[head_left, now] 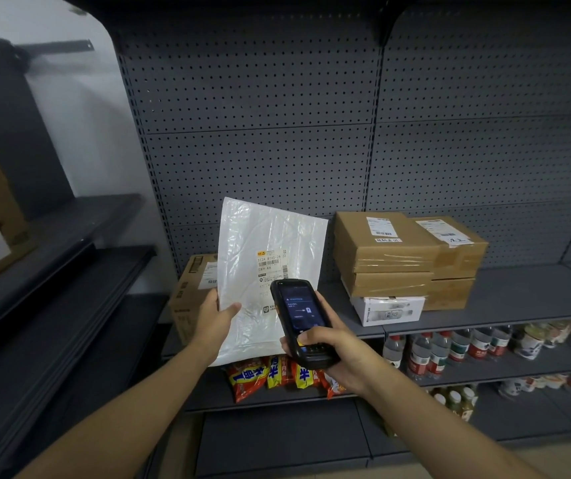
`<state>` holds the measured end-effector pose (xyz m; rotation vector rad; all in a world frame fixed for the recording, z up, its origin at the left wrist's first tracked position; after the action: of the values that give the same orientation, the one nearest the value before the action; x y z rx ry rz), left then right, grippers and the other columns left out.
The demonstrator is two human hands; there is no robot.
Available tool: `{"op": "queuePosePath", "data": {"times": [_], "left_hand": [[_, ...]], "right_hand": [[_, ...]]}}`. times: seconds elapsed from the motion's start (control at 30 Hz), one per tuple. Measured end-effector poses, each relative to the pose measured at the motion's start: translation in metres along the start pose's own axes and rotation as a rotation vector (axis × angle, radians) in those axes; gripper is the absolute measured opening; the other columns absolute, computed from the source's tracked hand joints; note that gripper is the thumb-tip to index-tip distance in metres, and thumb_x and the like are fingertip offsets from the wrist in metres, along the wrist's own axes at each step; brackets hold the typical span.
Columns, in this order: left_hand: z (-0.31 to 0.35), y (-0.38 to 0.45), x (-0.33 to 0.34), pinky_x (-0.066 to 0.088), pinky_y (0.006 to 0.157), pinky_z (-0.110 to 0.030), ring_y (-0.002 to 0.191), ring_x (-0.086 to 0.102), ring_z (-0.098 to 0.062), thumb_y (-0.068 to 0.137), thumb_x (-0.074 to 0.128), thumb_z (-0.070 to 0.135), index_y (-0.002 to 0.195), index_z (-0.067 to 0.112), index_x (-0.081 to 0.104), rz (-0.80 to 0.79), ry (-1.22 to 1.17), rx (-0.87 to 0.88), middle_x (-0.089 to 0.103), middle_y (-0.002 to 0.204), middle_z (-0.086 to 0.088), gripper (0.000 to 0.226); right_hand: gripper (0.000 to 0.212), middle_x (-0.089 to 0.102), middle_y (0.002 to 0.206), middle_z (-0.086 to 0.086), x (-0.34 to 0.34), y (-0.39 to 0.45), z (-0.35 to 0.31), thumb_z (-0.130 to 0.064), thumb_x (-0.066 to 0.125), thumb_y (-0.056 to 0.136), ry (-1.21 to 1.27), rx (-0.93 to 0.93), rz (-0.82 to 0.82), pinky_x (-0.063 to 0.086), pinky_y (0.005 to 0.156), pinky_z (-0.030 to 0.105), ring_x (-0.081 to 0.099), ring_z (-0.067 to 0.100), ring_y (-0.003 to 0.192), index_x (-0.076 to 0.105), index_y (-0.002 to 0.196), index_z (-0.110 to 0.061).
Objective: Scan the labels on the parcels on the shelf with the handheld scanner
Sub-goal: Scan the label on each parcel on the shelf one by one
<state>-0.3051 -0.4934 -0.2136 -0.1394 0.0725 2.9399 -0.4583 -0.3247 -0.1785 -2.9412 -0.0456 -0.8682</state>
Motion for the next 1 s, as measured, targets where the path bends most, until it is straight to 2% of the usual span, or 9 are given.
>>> {"op": "queuePosePath", "data": {"times": [0.2,0.3,0.37,0.53,0.63,0.73,0.83,0.93,1.0], "left_hand": [[0.016,0.011,0.028,0.049,0.096,-0.049,0.109,0.061,-0.026,0.090,0.060,0.006,0.120,0.016,0.055,-0.041,-0.016,0.012,0.064,0.117,-0.005,0.032],[0.028,0.018,0.053,0.050,0.090,-0.039,0.106,0.061,-0.023,0.090,0.060,0.006,0.122,0.013,0.055,-0.072,-0.051,0.032,0.065,0.116,-0.003,0.033],[0.033,0.022,0.073,0.050,0.091,-0.041,0.105,0.062,-0.023,0.090,0.061,0.008,0.119,0.015,0.055,-0.103,-0.080,0.032,0.065,0.115,-0.002,0.031],[0.046,0.040,0.128,0.050,0.091,-0.045,0.098,0.062,-0.022,0.088,0.063,0.011,0.105,0.019,0.058,-0.174,-0.163,-0.001,0.066,0.107,-0.003,0.019],[0.056,0.058,0.165,0.050,0.091,-0.045,0.095,0.062,-0.021,0.087,0.064,0.011,0.093,0.025,0.057,-0.228,-0.219,-0.028,0.066,0.103,-0.002,0.017],[0.060,0.088,0.203,0.049,0.094,-0.051,0.103,0.063,-0.029,0.085,0.066,0.011,0.104,0.021,0.060,-0.292,-0.319,-0.107,0.068,0.111,-0.008,0.022],[0.063,0.123,0.246,0.049,0.094,-0.055,0.106,0.063,-0.035,0.086,0.065,0.009,0.120,0.009,0.055,-0.352,-0.410,-0.224,0.066,0.116,-0.015,0.036],[0.067,0.158,0.288,0.051,0.091,-0.053,0.104,0.064,-0.039,0.089,0.060,0.007,0.121,0.001,0.056,-0.416,-0.437,-0.288,0.065,0.116,-0.022,0.033],[0.066,0.179,0.313,0.053,0.086,-0.047,0.104,0.064,-0.039,0.091,0.058,0.006,0.120,-0.002,0.058,-0.443,-0.424,-0.302,0.065,0.115,-0.022,0.030]], "right_hand": [[0.078,0.070,0.107,0.017,-0.028,-0.017,-0.010,0.014,0.061,0.063,-0.018,-0.045,0.116,0.059,0.069,0.036,0.070,0.032,0.084,0.055,0.130,-0.026],[0.090,0.069,0.118,0.017,-0.053,-0.019,-0.021,0.010,0.066,0.061,-0.069,-0.084,0.202,0.053,0.090,0.044,0.064,0.038,0.105,0.048,0.139,-0.030],[0.091,0.067,0.119,0.017,-0.067,-0.017,-0.030,0.009,0.067,0.061,-0.075,-0.129,0.258,0.050,0.093,0.047,0.061,0.039,0.109,0.047,0.140,-0.030],[0.078,0.063,0.112,0.021,-0.094,-0.008,-0.047,0.016,0.063,0.065,0.046,-0.221,0.309,0.059,0.070,0.040,0.065,0.038,0.091,0.054,0.131,-0.025],[0.073,0.066,0.110,0.020,-0.116,0.006,-0.059,0.021,0.060,0.070,0.084,-0.247,0.357,0.060,0.071,0.041,0.069,0.035,0.085,0.056,0.128,-0.022],[0.076,0.068,0.112,0.019,-0.143,0.020,-0.079,0.017,0.063,0.066,0.028,-0.302,0.431,0.059,0.076,0.043,0.069,0.034,0.088,0.055,0.131,-0.022],[0.072,0.070,0.110,0.017,-0.166,0.036,-0.105,0.012,0.065,0.066,-0.043,-0.327,0.512,0.059,0.069,0.038,0.069,0.034,0.089,0.056,0.128,-0.024],[0.076,0.064,0.122,0.022,-0.189,0.054,-0.133,0.007,0.067,0.062,-0.093,-0.346,0.575,0.057,0.065,0.036,0.064,0.035,0.099,0.055,0.130,-0.024],[0.076,0.065,0.118,0.021,-0.207,0.068,-0.149,0.009,0.066,0.064,-0.080,-0.351,0.595,0.056,0.064,0.038,0.064,0.035,0.095,0.054,0.130,-0.026]]}}
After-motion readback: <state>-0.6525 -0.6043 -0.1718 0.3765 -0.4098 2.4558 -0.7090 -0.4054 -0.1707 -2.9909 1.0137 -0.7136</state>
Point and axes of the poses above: each hand's wrist, its own y-axis towards the middle knuckle, its own x-axis out of the palm, z = x × y, the point moved 5 cm from there along y, towards the middle knuckle
